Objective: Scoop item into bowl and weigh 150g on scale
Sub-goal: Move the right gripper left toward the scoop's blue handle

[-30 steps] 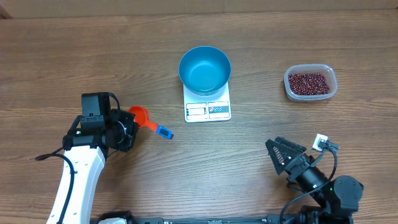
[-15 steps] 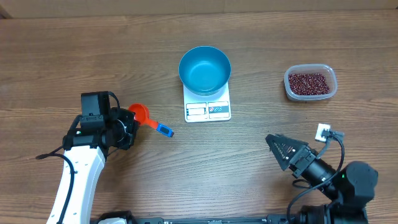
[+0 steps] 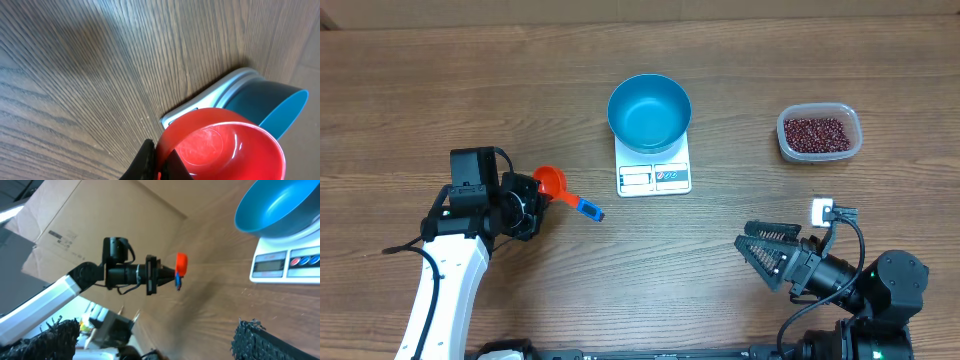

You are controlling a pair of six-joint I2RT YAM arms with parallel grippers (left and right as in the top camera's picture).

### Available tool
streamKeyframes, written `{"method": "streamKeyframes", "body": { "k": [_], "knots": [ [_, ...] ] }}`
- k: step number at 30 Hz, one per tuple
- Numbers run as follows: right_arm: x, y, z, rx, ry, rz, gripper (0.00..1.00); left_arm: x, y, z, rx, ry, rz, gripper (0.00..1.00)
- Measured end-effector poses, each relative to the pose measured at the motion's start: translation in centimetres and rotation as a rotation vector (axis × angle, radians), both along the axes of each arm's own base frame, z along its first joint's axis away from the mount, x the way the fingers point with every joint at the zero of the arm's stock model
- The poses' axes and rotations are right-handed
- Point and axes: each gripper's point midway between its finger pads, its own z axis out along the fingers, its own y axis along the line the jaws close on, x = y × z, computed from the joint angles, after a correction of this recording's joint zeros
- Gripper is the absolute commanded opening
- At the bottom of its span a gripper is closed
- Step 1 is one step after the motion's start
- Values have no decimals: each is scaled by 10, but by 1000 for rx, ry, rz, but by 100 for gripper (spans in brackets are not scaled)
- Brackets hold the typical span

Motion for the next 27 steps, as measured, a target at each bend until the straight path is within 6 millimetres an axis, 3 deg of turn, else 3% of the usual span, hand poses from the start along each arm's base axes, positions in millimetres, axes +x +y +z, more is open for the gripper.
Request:
{"method": "streamKeyframes", "body": {
  "k": [5, 16, 19, 27],
  "knots": [
    [4, -2, -2, -16, -12, -21, 100, -2, -6, 1, -22, -2, -34, 4],
    [20, -9, -27, -24, 128, -76, 100, -6, -27, 5, -55, -20, -136, 4],
    [22, -8, -31, -24, 150, -73, 93, -7, -36, 6, -63, -23, -163, 4],
    [16, 19, -46, -58, 226, 6, 88, -7, -44, 7, -81, -18, -162, 4]
  ]
}}
